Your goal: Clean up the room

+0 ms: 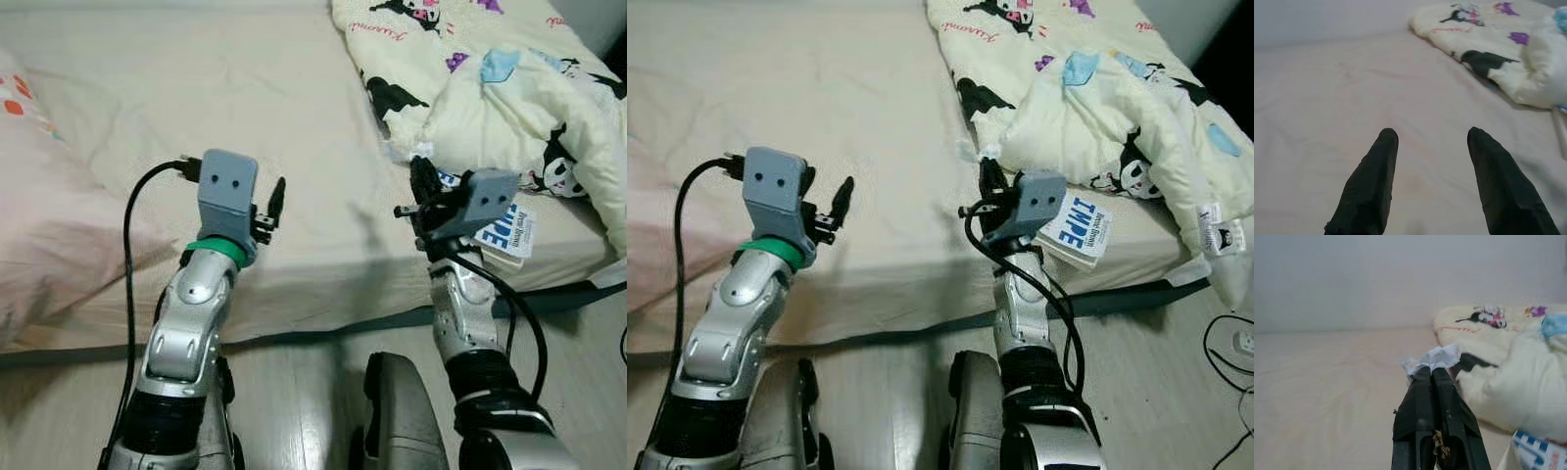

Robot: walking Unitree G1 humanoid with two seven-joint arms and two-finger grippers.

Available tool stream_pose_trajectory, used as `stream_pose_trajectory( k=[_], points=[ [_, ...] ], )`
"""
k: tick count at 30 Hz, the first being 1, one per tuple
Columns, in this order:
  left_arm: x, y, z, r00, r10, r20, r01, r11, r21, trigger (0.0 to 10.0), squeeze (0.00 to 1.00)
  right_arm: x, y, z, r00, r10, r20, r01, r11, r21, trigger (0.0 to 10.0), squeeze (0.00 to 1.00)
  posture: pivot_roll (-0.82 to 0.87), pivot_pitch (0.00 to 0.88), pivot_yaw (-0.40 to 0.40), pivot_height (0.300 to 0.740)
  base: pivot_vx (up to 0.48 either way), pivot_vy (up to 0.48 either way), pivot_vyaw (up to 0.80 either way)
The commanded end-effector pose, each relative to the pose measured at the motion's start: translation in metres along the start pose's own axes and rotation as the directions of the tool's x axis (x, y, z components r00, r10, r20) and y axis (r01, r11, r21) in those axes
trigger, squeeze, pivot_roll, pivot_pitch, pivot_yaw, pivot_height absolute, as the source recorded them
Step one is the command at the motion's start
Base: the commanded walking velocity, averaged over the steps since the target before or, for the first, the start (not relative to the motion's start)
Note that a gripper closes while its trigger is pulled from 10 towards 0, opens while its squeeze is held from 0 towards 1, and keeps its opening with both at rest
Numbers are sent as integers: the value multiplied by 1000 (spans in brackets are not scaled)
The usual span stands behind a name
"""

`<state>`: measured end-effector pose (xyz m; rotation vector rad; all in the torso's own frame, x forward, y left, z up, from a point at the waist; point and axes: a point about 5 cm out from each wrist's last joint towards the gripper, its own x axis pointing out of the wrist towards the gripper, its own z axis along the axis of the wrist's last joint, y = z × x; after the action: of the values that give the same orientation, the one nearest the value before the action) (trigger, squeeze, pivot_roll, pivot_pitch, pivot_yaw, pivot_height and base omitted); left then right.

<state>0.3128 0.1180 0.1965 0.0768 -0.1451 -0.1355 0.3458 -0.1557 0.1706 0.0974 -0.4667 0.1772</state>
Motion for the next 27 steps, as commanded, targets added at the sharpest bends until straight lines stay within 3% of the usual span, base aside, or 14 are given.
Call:
stream_pose_trajectory(
  k=[1, 27],
  points=[
    [2, 1, -3, 1000, 9, 2, -9, 1000, -5, 10000, 0, -1, -2, 3, 1000, 3, 5, -3, 1000, -24, 10000, 0, -7, 0, -4, 580, 0, 0, 0],
    [16, -9, -13, 999, -7, 52, 9, 999, -33, 10000, 0, 4, -7, 7, 999, 14, -51, -17, 998, -60, 10000, 0, -10, 0, -34, 678, 0, 0, 0]
  ],
)
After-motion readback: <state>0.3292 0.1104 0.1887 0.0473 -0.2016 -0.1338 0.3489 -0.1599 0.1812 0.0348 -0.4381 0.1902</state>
